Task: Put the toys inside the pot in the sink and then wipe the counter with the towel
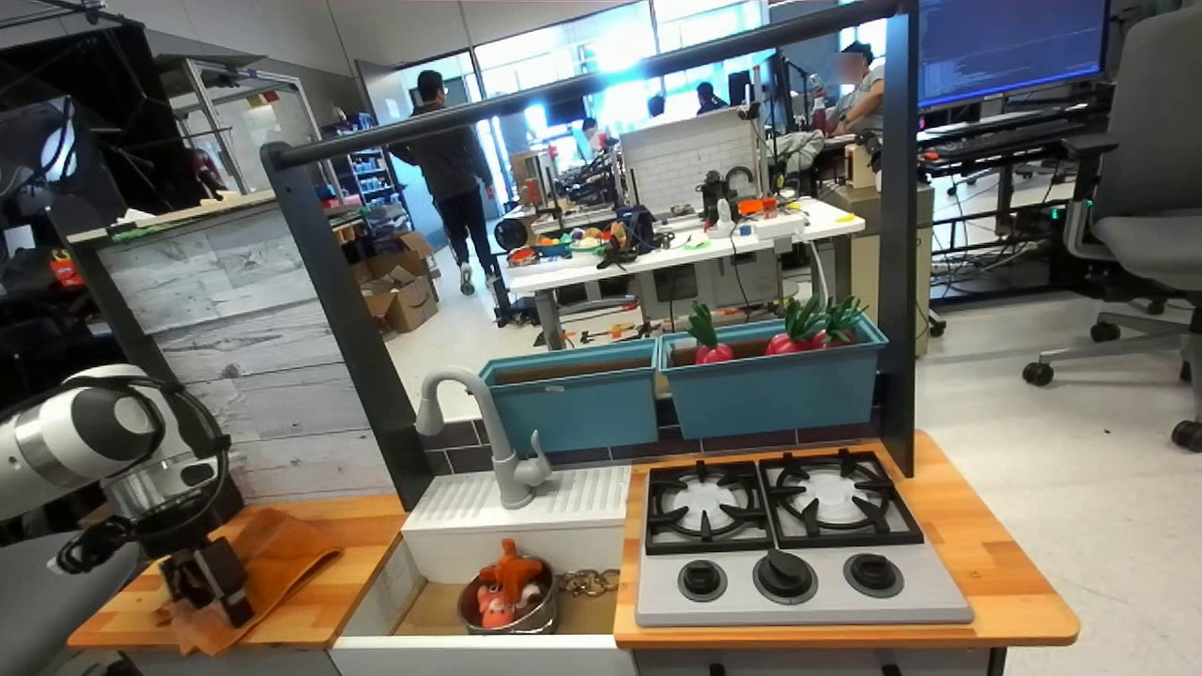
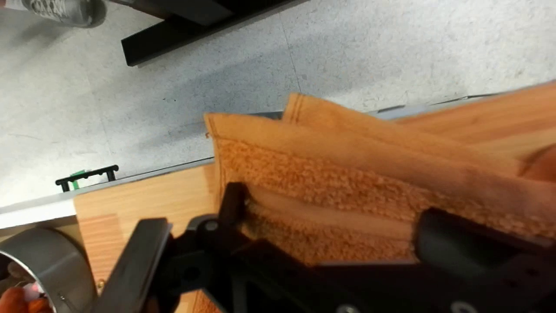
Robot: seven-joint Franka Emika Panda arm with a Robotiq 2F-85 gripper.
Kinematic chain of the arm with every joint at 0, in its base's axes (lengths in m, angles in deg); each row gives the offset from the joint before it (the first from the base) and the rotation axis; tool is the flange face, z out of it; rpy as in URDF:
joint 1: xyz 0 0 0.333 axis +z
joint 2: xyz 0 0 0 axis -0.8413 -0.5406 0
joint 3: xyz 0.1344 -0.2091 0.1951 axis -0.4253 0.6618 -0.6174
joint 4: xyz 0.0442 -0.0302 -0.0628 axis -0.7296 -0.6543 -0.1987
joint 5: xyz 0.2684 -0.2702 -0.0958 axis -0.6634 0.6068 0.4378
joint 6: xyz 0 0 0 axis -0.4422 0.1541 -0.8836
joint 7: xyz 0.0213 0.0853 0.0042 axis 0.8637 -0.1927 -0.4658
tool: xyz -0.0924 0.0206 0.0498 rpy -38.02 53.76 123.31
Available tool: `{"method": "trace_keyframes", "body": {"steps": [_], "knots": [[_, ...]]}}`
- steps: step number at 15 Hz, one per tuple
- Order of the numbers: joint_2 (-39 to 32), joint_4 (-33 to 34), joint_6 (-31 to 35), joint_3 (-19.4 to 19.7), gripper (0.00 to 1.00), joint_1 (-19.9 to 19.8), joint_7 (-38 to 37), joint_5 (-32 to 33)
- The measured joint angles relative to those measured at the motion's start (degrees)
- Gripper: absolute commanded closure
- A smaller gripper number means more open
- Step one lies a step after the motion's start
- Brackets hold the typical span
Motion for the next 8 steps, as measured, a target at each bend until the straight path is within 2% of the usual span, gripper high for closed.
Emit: {"method": "trace_keyframes", "body": {"steps": [2, 4, 8], "knots": [[-0.31, 0.68, -0.44, -0.23, 0.0, 2.25, -0.44, 0.46], [-0.29, 0.67, -0.45, -0.24, 0.0, 2.74, -0.63, 0.51], [-0.23, 0.78, -2.97, -0.21, 0.0, -0.44, -0.62, 0.36]]}}
